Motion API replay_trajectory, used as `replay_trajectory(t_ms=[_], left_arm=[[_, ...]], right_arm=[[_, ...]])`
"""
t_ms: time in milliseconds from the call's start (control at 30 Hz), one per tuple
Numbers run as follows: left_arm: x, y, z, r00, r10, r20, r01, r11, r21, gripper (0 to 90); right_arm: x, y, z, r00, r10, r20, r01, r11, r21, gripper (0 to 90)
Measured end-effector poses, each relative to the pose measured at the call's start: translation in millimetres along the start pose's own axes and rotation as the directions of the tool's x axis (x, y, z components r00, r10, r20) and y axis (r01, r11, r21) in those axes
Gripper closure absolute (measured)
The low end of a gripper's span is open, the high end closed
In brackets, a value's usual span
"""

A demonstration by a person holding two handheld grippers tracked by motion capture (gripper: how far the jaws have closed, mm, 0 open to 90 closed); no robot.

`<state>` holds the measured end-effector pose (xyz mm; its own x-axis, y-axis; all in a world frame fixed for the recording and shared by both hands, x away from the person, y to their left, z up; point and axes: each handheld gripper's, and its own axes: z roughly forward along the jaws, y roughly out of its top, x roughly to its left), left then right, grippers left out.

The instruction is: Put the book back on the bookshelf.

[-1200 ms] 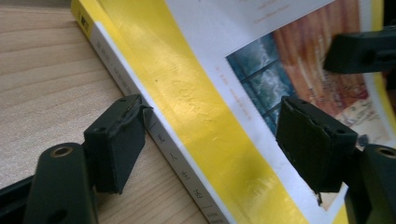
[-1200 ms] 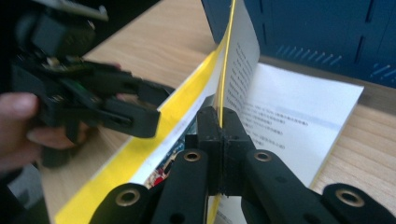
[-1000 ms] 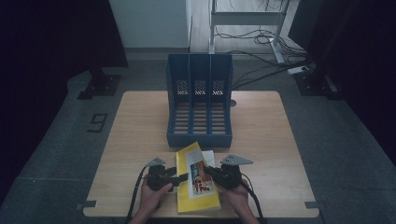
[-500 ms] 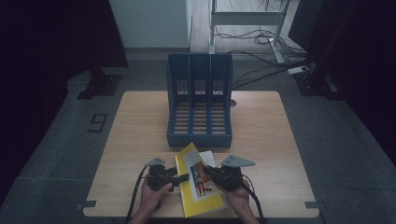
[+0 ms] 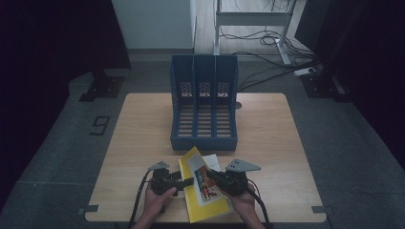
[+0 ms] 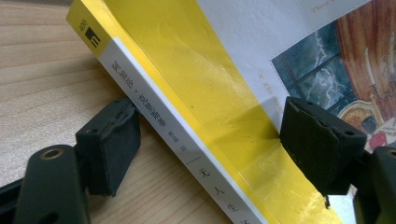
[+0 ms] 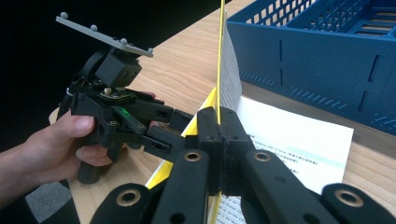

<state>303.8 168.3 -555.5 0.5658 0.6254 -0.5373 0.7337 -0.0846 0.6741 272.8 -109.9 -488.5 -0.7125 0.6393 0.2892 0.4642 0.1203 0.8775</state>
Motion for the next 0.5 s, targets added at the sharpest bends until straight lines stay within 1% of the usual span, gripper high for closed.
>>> replay_trajectory(t_ms=[67,233,367,467,500], left_arm=[[0.2,0.0,0.2,1.0,-0.004,0.007,0.004,1.0,0.0,19.8],[-0.1,0.0,0.3,1.0,-0.007,0.007,0.007,1.0,-0.002,19.9],[-1.2,-0.2,0.7,1.0,-0.007,-0.001,0.007,1.0,-0.004,20.2],[-1.9,-0.4,1.1,1.0,-0.003,-0.008,0.003,1.0,-0.006,20.3],[-1.9,-0.4,1.2,0.9999,-0.002,-0.01,0.002,1.0,-0.006,20.5]], right_arm=[[0.3,0.3,-0.3,1.0,0.0,-0.004,0.0,1.0,-0.003,89.0],[-0.6,0.3,-0.6,1.0,-0.001,-0.004,0.001,1.0,-0.001,88.9],[-9.4,-1.7,-0.6,0.9991,0.042,-0.012,-0.042,0.999,0.013,88.8],[-12.9,-2.9,-0.3,0.9987,0.052,-0.004,-0.052,0.998,0.025,88.8],[-13.8,-3.1,0.0,0.9986,0.051,0.009,-0.052,0.998,0.037,88.8]])
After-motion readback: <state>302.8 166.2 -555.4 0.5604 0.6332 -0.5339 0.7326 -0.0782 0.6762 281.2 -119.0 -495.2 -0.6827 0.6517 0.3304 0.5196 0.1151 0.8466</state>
